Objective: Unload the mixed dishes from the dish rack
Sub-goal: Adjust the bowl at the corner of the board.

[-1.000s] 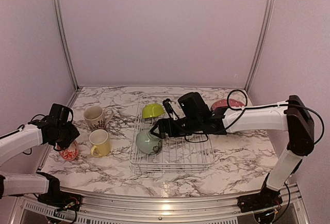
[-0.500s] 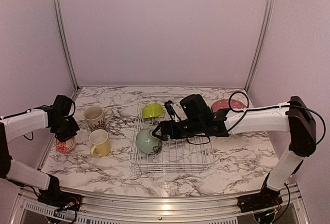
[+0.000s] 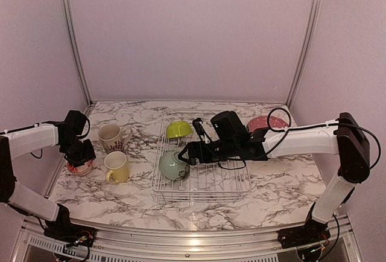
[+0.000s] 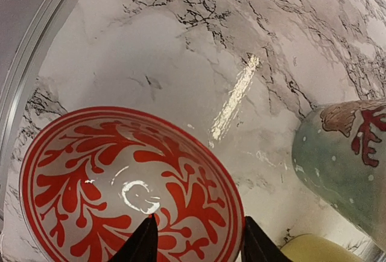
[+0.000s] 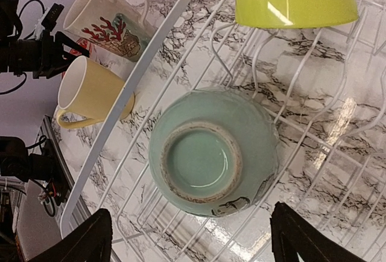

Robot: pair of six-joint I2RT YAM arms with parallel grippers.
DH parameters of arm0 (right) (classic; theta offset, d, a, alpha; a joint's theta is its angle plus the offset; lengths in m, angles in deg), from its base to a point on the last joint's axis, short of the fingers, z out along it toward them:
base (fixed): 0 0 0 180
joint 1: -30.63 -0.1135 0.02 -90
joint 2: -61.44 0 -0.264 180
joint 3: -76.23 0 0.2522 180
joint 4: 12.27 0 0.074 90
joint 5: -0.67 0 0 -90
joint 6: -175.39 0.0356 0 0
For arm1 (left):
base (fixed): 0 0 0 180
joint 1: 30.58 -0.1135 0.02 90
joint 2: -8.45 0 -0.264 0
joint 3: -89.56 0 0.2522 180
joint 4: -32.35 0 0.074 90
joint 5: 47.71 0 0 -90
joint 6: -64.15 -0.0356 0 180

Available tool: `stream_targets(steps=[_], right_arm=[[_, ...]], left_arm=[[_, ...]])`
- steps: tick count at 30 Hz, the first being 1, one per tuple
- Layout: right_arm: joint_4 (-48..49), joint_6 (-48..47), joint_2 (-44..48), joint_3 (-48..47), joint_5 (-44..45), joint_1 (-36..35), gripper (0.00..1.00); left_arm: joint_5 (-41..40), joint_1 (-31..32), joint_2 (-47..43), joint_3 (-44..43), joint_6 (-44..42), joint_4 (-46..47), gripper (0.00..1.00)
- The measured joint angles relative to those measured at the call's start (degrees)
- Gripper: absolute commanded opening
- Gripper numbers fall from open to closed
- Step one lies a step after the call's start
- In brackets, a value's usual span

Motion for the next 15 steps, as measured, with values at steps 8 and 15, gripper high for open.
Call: stream_targets(steps=[8,15], right_arm=[[0.02,-0.2,-2.32,-1.66,-0.02,0.0,0.87],[-3.13,-0.87,-7.98,-8.5,0.9,-0.02,0.87]], left_arm=[[4.44,-0.02,-11.54,1.49,0.57,-0.92,0.86],[10.93,-0.02,-22.82,1.62,0.0,-0.04,0.95]])
